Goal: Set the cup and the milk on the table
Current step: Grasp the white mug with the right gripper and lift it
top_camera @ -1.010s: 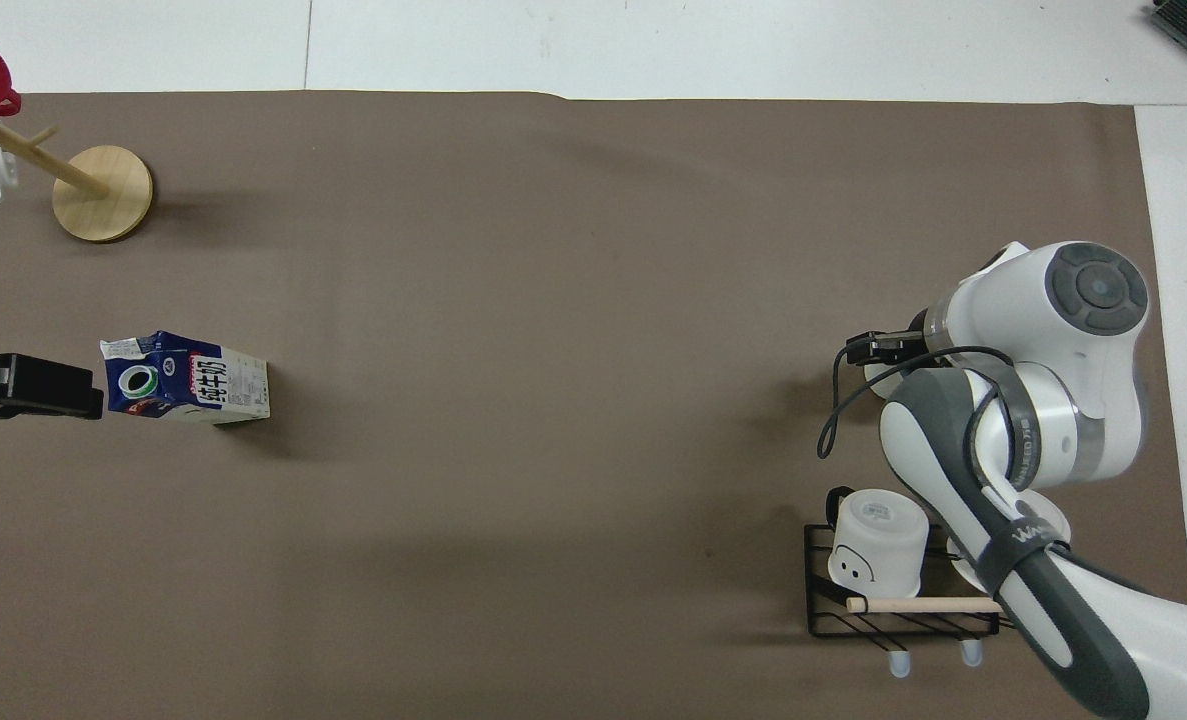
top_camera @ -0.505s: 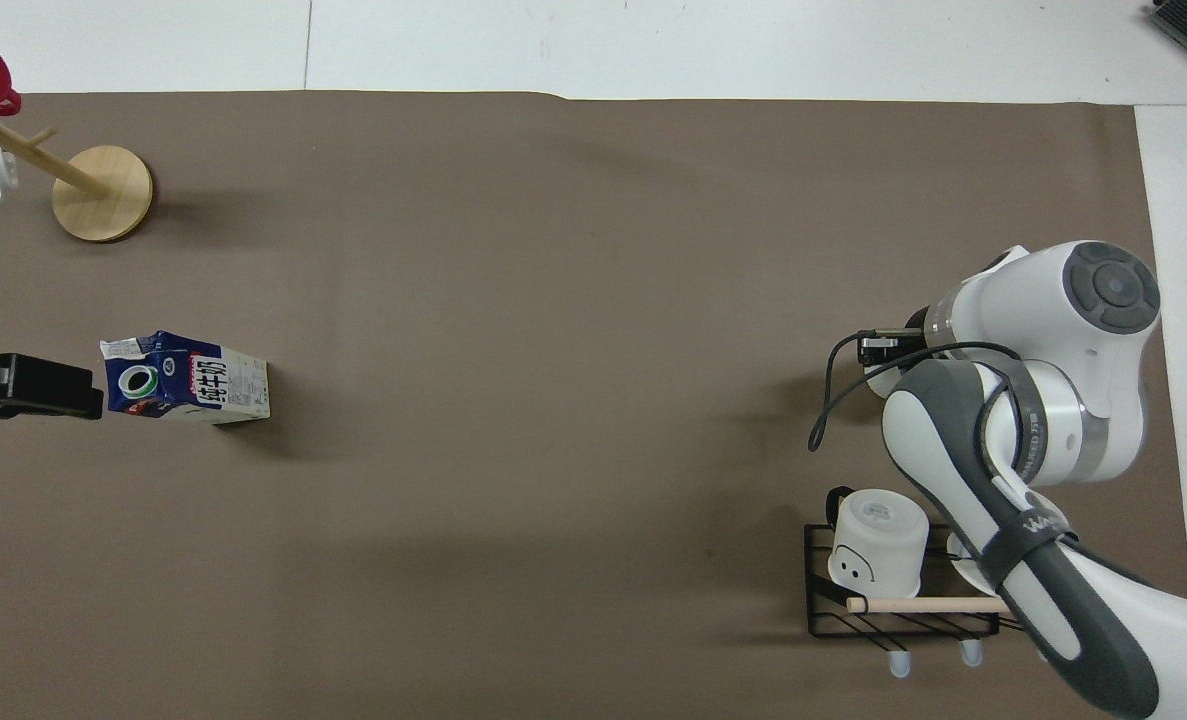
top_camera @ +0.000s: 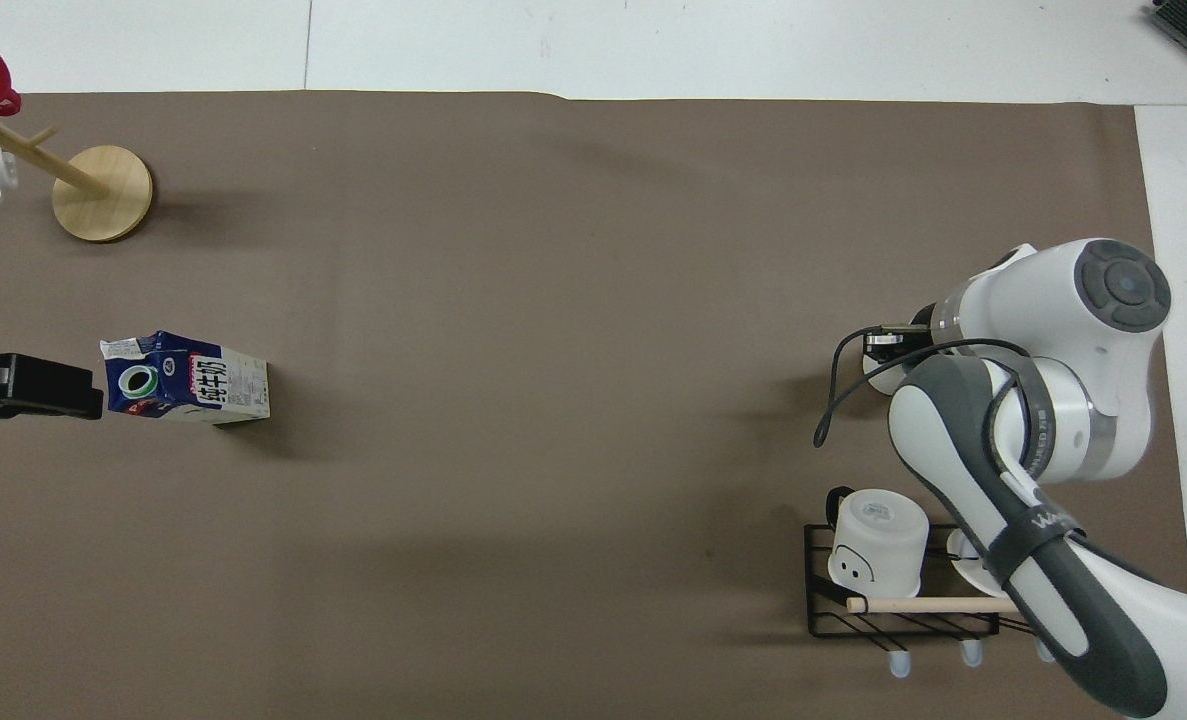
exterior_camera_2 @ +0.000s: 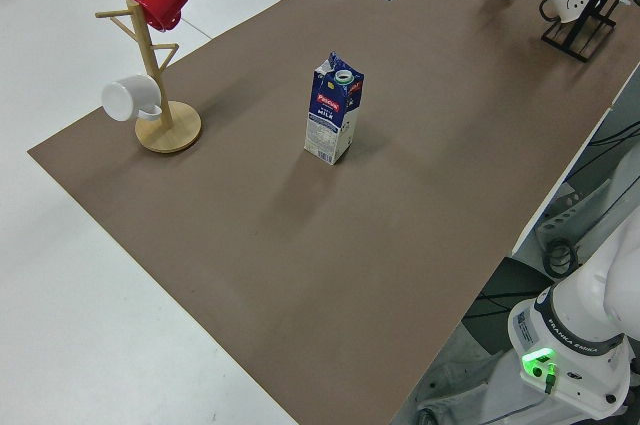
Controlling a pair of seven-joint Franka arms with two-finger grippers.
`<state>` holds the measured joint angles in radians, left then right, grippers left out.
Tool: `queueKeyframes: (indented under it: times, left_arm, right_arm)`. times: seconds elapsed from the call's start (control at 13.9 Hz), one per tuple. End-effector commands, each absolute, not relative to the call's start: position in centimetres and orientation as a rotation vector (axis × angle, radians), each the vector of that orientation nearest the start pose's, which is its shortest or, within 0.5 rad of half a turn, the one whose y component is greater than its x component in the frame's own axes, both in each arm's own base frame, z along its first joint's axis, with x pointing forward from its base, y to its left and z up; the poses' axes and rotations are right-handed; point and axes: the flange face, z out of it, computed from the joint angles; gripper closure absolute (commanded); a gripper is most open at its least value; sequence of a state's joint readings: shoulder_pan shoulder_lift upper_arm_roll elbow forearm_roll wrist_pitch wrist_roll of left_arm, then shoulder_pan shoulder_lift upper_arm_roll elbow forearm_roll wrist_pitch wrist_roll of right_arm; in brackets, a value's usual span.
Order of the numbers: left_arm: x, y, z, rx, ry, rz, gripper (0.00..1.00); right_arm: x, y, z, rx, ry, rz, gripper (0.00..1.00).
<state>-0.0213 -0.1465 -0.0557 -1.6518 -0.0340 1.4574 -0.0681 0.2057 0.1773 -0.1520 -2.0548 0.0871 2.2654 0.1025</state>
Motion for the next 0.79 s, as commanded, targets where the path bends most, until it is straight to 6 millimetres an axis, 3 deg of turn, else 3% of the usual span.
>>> queueKeyframes:
  times: [0.0,0.22,0.58,0.65,0.72]
  left_arm:
    - [49.3,-4.4,65.8,-3.150,0.007,0.094,0.00]
    - [49.3,-4.4,65.9,-3.150,0.005,0.084,0.00]
    - [49.2,-4.4,65.7,-3.150,0.007,0.094,0.00]
    - [49.1,-4.4,65.5,-3.149,0.007,0.101,0.00]
    - [49.0,-4.3,65.5,-3.149,0.009,0.098,0.00]
  right_arm:
    - [59.5,3.8,38.1,-3.043,0.218,-0.119,1.00]
    - [59.5,5.0,41.2,-3.020,0.318,-0.127,1.00]
    - [58.3,4.9,50.0,-3.077,0.281,-0.078,1.00]
    - [58.1,5.2,50.9,-3.089,0.292,-0.066,1.00]
    - [57.9,7.0,51.0,-3.098,0.297,-0.062,1.00]
